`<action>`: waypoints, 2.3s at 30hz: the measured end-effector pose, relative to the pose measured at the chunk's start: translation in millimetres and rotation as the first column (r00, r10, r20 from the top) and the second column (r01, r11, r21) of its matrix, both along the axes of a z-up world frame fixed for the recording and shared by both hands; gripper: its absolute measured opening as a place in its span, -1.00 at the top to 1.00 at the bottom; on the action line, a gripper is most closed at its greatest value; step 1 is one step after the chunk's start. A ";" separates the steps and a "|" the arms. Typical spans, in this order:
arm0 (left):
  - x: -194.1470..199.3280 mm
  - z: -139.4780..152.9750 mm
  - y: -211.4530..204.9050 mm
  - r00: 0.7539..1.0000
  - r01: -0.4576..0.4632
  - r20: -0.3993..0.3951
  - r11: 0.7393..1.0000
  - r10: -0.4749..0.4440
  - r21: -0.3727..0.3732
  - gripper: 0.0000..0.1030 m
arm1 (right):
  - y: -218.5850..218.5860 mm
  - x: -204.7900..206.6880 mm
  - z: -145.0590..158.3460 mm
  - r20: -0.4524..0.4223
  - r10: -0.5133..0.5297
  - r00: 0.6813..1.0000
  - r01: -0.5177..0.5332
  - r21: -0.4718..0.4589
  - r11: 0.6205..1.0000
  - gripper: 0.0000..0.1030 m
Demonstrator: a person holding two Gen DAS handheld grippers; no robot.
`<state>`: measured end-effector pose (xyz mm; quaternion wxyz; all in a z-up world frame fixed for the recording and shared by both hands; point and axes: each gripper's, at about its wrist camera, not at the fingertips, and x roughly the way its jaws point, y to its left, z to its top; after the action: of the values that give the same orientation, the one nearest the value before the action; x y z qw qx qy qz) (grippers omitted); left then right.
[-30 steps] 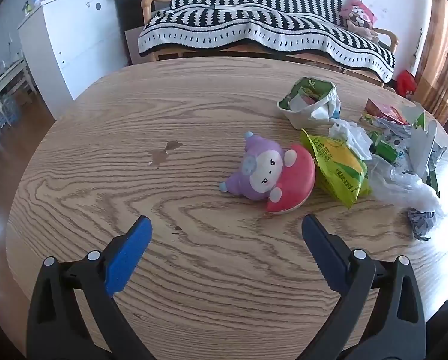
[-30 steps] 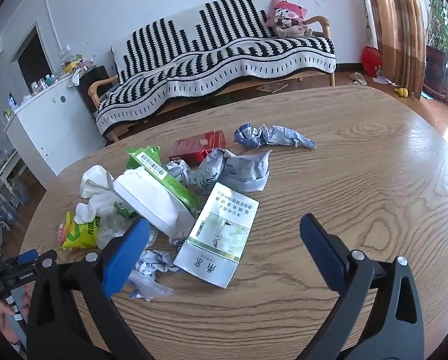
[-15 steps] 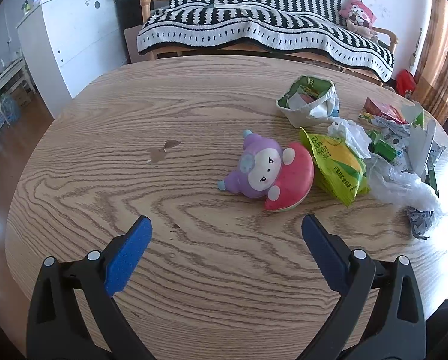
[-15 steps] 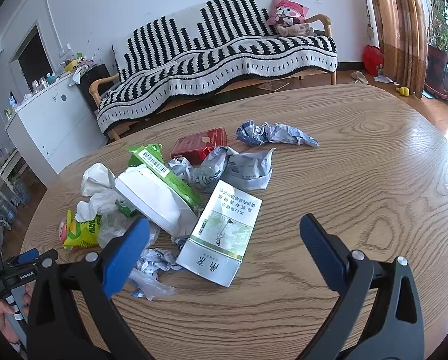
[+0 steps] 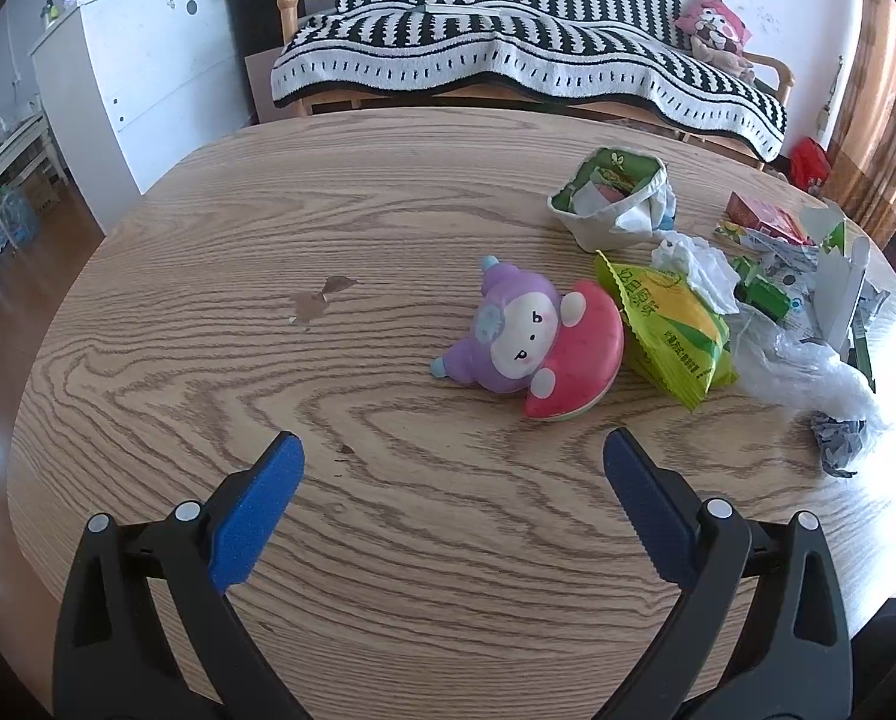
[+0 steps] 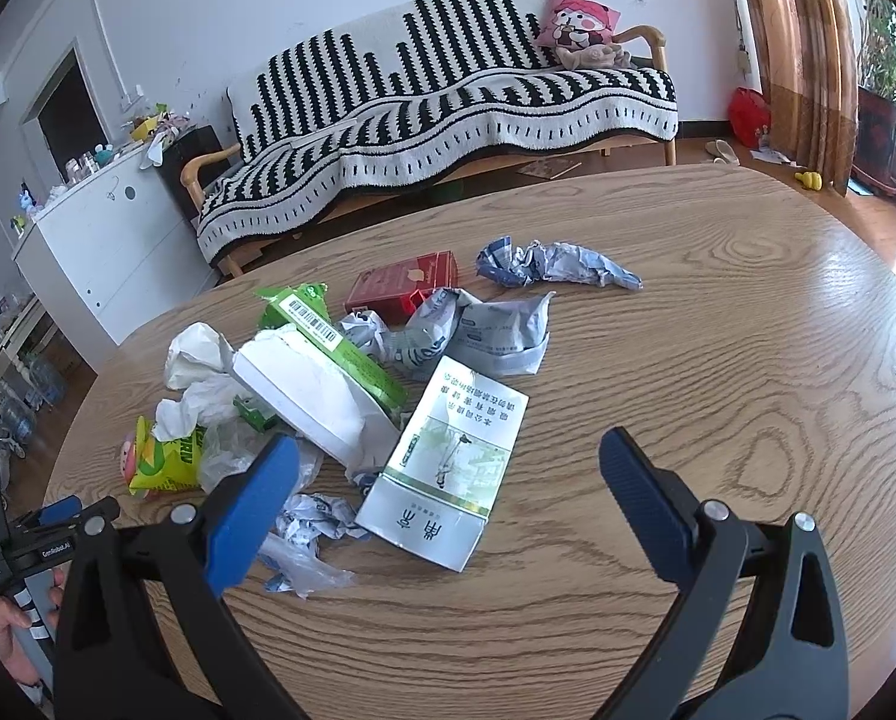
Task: Collect trash
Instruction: 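Move both grippers toward the table items, then grasp the white-green box with the right gripper while the left gripper grasps the purple-red plush toy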
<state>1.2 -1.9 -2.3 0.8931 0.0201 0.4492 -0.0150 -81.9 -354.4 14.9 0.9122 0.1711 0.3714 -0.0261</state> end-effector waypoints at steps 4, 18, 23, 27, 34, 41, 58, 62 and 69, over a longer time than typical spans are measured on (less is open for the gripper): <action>2.6 -0.6 -7.2 1.000 0.011 -0.002 1.000 -0.011 -0.020 -0.89 | 8.1 6.1 -6.3 -0.047 0.003 0.999 -0.002 0.024 1.000 -0.89; -0.6 1.0 -39.4 0.996 0.084 -0.025 0.995 -0.086 -0.055 -0.89 | 23.3 16.5 -20.6 -0.067 0.006 0.998 -0.008 -0.038 0.999 -0.89; 4.3 -7.0 -32.5 0.997 0.052 -0.054 0.996 -0.056 -0.069 -0.89 | 21.6 22.6 -29.5 -0.081 -0.021 0.996 0.014 -0.089 0.996 -0.89; 9.0 -14.7 -32.3 0.996 0.057 -0.068 0.997 -0.061 -0.058 -0.89 | 22.7 32.0 -39.9 -0.085 -0.033 0.996 0.027 -0.069 0.997 -0.89; 24.1 -31.2 -33.7 0.997 0.041 -0.062 0.998 -0.044 -0.044 -0.89 | 9.7 43.2 -53.5 -0.131 -0.053 0.990 0.045 -0.065 0.997 -0.89; 45.2 -33.8 -19.4 0.999 -0.002 -0.039 0.998 0.000 -0.056 -0.88 | -12.8 46.2 -63.4 -0.158 -0.087 0.984 0.061 -0.164 0.985 -0.89; 77.3 -38.0 -27.8 0.998 0.045 -0.053 0.999 -0.044 0.008 -0.89 | -7.7 48.4 -70.6 -0.226 -0.011 0.974 -0.043 -0.232 0.972 -0.89; 82.1 -37.6 -23.6 0.997 0.056 -0.048 0.998 -0.056 -0.007 -0.83 | -10.5 44.0 -70.8 -0.214 0.009 0.977 -0.060 -0.236 0.970 -0.70; 69.9 -25.3 -17.3 0.998 0.050 0.023 0.999 -0.050 0.010 -0.13 | 8.1 34.8 -51.0 -0.133 0.051 0.990 -0.089 -0.299 0.950 -0.05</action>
<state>71.1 -19.3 -27.6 0.8974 0.0356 0.4384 -0.0352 -47.2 -346.3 -36.2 0.9032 0.0135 0.4247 -0.0611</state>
